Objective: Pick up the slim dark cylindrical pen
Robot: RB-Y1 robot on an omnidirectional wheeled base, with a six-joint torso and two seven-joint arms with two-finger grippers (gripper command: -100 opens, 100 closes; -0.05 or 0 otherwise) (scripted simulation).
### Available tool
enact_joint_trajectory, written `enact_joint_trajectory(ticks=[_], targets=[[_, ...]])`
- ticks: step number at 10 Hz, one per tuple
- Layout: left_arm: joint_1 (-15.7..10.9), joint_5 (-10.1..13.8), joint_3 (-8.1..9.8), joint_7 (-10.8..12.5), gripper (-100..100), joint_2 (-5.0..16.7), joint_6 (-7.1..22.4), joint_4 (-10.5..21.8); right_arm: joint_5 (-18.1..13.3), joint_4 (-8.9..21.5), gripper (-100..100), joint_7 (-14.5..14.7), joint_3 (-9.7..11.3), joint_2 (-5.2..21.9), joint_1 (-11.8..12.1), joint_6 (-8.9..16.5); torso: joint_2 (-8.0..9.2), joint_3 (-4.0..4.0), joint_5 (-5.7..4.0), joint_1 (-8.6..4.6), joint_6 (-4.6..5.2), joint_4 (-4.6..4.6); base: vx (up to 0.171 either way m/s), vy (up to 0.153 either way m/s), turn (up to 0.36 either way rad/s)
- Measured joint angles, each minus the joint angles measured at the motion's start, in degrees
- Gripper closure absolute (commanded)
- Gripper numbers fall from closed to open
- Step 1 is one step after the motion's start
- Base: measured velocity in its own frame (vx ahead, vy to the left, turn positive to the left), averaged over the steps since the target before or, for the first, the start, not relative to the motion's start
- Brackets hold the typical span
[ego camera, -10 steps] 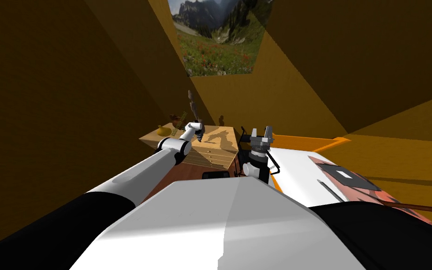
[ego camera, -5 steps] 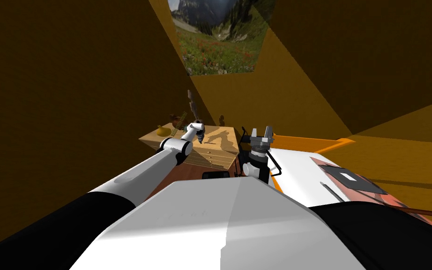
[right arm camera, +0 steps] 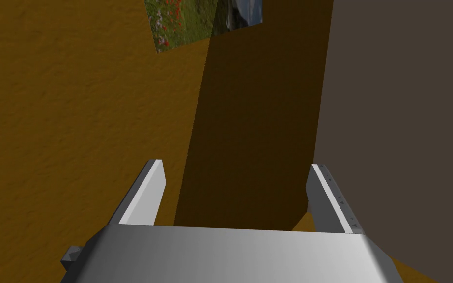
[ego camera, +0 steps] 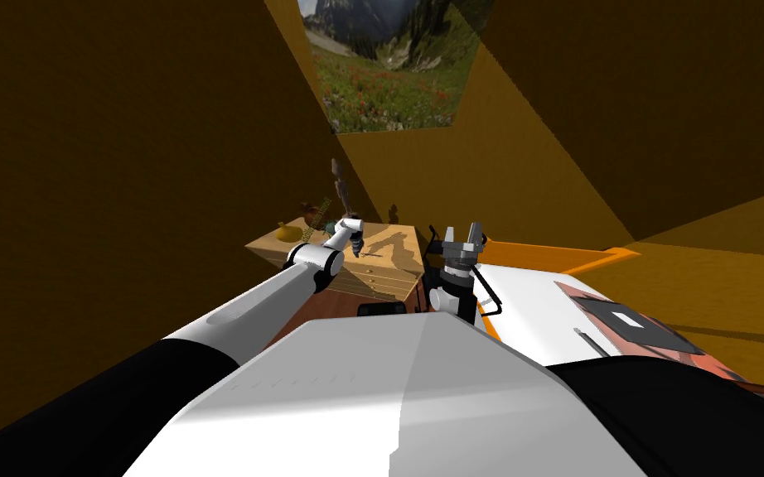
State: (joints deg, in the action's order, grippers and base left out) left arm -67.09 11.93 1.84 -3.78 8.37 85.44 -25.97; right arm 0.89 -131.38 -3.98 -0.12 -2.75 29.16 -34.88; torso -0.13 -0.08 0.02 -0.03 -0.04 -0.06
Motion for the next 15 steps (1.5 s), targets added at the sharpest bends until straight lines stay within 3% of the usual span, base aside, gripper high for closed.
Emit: enact_joint_trajectory(ticks=[3,4,5,6,8,9,10,14,15], targets=[[-1.4,0.1,0.08,-0.4,-100,-0.3,0.0,2.9,0.0,0.0,0,0.0,0.0,0.0,0.0,0.0,0.11,0.06,0.00,0.03,0.00,0.03,0.007,-0.001,-0.001],[-1.5,0.1,0.08,-0.5,0,-0.3,-0.1,3.1,0.0,0.0,0,0.0,0.0,0.0,0.0,0.0,0.14,0.08,0.00,0.04,0.00,0.04,0.000,0.000,0.000],[-1.5,0.1,0.08,-0.5,-100,-0.3,-0.1,3.0,0.0,0.0,0,0.0,0.0,0.0,0.0,0.0,0.14,0.09,0.00,0.04,0.00,0.04,0.014,-0.002,-0.024],[-0.5,-0.1,-0.03,-0.3,-100,-0.6,-0.7,2.8,0.0,0.0,0,0.0,0.0,0.0,0.0,0.0,0.11,0.06,0.01,0.03,0.01,0.02,0.020,-0.002,-0.016],[-1.0,-0.1,0.09,-0.8,-100,-0.7,-4.1,6.8,0.0,0.0,0,0.0,0.0,0.0,0.0,0.0,0.07,0.04,0.00,0.03,0.00,0.02,0.017,-0.002,-0.010],[0.3,-0.2,-0.05,-0.7,-100,-0.8,-3.9,5.0,0.0,0.0,0,0.0,0.0,0.0,0.0,0.0,0.09,0.05,0.01,0.04,0.00,0.02,0.000,0.000,0.000],[0.4,-0.3,-0.07,-0.6,100,-0.8,-3.7,4.7,0.0,0.0,0,0.0,0.0,0.0,0.0,0.0,0.13,0.08,0.00,0.04,0.00,0.04,0.000,0.000,0.000],[0.4,-0.3,-0.05,-0.5,100,-0.8,-3.7,4.8,0.0,0.0,0,0.0,0.0,0.0,0.0,0.0,0.15,0.09,0.00,0.04,0.03,0.04,0.000,0.000,0.000],[0.4,-0.3,-0.04,-0.5,0,-0.8,-3.7,4.8,0.0,0.0,0,0.0,0.0,0.0,0.0,0.0,0.15,0.09,0.00,0.04,0.04,0.04,0.000,0.000,0.000]])
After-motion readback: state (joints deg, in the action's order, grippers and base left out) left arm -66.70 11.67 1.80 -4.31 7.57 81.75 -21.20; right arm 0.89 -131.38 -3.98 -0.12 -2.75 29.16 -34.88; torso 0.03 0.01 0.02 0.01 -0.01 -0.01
